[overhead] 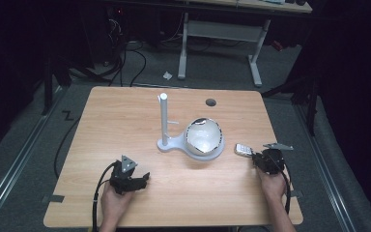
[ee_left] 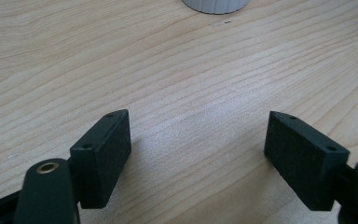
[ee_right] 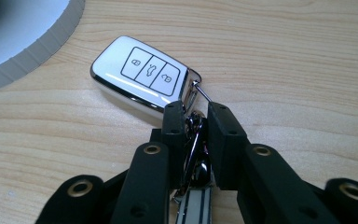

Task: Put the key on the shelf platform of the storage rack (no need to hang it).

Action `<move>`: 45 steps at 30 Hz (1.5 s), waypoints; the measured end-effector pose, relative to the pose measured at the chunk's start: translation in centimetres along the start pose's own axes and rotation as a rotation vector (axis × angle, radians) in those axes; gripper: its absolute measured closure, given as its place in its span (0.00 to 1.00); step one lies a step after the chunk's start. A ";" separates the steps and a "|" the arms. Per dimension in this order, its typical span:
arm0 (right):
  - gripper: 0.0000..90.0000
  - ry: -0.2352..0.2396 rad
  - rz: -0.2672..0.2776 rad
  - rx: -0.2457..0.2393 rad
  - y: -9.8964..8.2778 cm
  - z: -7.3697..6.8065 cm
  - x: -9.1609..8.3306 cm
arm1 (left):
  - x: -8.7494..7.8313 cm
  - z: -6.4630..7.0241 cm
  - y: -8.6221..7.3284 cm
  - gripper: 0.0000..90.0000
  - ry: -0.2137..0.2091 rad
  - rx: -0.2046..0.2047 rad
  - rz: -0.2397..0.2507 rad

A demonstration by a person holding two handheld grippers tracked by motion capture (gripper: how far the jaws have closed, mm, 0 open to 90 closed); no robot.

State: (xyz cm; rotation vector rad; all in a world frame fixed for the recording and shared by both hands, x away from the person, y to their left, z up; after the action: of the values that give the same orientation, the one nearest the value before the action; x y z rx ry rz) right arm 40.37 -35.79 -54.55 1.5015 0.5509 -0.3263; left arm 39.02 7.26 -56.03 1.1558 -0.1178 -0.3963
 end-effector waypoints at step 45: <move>0.94 0.200 0.245 -0.144 7.3 -2.8 -7.2 | 0.0 0.0 0.0 0.26 0.000 0.007 -0.001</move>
State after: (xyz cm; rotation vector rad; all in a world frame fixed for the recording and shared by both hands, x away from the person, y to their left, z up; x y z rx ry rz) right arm 37.81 -33.48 -44.43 1.4511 0.5293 0.0542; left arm 39.01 7.25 -56.06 1.1628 -0.1193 -0.3968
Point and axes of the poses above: each handheld gripper's, and its own axes: x roughly forward along the jaws, y roughly out of its top, z roughly to its right, the point moved 4 cm from there along x, roughly forward along the jaws, and after that the axes turned 15 degrees about z, right-handed, at the moved point
